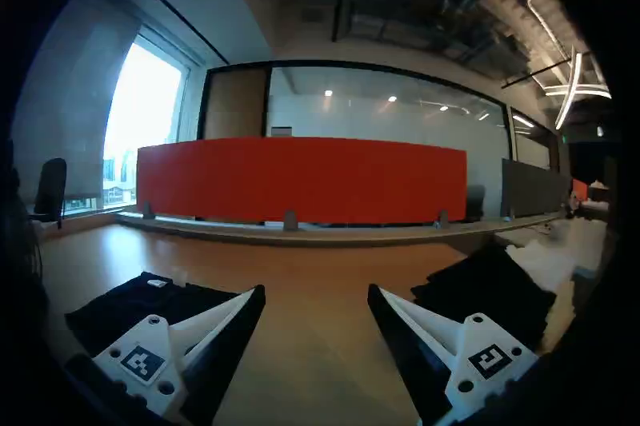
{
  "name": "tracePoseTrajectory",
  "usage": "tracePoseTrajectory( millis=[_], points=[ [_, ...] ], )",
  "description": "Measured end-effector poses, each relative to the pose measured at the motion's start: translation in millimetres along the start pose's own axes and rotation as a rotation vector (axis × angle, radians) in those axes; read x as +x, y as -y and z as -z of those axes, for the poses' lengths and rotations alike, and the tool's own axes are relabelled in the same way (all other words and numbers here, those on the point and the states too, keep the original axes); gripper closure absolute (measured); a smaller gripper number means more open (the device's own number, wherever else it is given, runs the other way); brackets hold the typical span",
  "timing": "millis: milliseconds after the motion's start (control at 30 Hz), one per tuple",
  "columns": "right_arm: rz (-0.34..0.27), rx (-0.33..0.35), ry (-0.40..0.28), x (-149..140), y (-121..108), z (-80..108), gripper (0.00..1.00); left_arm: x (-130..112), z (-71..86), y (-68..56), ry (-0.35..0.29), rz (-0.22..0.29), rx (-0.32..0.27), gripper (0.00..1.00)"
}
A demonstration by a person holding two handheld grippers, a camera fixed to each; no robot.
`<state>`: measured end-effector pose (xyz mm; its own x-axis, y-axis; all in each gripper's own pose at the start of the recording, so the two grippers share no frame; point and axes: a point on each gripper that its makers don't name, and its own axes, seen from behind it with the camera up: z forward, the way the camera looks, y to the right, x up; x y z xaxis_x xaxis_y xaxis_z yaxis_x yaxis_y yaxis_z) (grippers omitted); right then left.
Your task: Fold towel
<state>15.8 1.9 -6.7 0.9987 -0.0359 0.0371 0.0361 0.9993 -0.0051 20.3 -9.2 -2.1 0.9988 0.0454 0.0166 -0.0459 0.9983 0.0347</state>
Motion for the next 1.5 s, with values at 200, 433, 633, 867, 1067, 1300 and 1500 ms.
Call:
tracePoseTrajectory(
  millis=[200, 433, 633, 867, 1067, 1300, 1500],
  points=[
    [0.015, 0.004, -0.004, 48.0, 4.2, 5.4, 0.01, 42.1, 1.3, 0.1, 0.003, 0.022, -0.007, 0.03],
    [0.022, 0.008, -0.016, 117.6, 12.1, 12.7, 0.01, 103.5, 3.6, 1.5, 0.010, 0.024, -0.018, 0.03],
    [0.029, 0.002, -0.024, 168.5, 15.6, 20.3, 0.01, 148.0, 6.4, 5.9, 0.016, 0.023, -0.029, 0.03],
    [0.034, -0.007, -0.021, 199.6, 16.1, 25.8, 0.01, 172.1, 8.1, 10.9, 0.033, 0.020, -0.039, 0.03],
    [0.046, 0.006, 0.005, 205.6, 17.0, 28.3, 0.01, 173.2, 10.4, 8.2, 0.075, -0.014, -0.067, 0.03],
    [0.084, 0.069, 0.056, 199.4, 27.2, 29.5, 0.01, 166.6, 12.6, -3.5, 0.130, -0.048, -0.133, 0.03],
    [0.130, 0.173, 0.104, 189.4, 45.7, 34.1, 0.00, 157.5, 16.8, -17.3, 0.170, -0.061, -0.204, 0.03]
  ],
)
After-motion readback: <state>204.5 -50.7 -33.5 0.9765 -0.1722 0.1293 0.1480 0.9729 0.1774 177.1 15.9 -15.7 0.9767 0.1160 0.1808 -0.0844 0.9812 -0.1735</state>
